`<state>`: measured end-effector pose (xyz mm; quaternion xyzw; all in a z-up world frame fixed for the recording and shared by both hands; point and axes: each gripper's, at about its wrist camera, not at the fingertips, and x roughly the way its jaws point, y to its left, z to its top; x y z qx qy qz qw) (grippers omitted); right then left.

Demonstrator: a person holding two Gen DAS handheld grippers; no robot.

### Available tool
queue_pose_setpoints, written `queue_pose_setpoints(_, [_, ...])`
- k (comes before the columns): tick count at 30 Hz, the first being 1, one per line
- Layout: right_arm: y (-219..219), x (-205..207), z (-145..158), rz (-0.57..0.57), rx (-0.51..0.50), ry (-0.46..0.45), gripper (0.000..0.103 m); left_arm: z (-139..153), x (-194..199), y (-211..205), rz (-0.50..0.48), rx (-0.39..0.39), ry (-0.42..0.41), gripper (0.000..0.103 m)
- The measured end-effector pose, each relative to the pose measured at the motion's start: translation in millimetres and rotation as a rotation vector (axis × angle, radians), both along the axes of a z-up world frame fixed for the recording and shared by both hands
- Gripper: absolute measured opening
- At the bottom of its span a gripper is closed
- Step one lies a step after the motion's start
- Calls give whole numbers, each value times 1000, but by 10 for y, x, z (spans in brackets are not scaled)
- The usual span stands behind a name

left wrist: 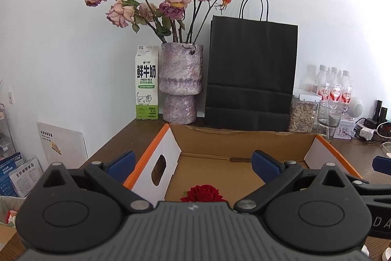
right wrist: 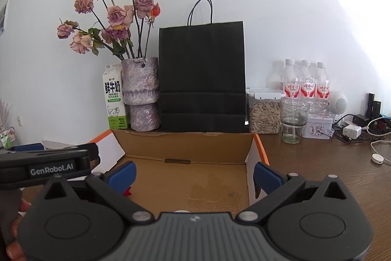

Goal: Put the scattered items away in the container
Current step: 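Withdraw both grippers from the box back toward the table items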

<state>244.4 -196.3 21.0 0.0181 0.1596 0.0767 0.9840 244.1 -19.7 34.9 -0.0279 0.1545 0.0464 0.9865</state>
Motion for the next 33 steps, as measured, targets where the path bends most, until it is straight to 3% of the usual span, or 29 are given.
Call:
queue_pose_setpoints(7, [-42, -202, 192, -11, -10, -20, 103, 173, -235, -11, -10, 15, -32, 103])
queue_pose_setpoints(21, [-137, -1048, 399, 23, -13, -26, 103, 405, -1046, 192, -12, -2, -39, 103])
queue_pose_setpoints(27, [-226, -1439, 337, 38, -14, -7, 103, 362, -1451, 318, -12, 0, -31, 103])
queue_pose_setpoints(33, [-253, -1806, 140, 57, -43, 41, 103, 119, -1826, 415, -19, 20, 16, 103])
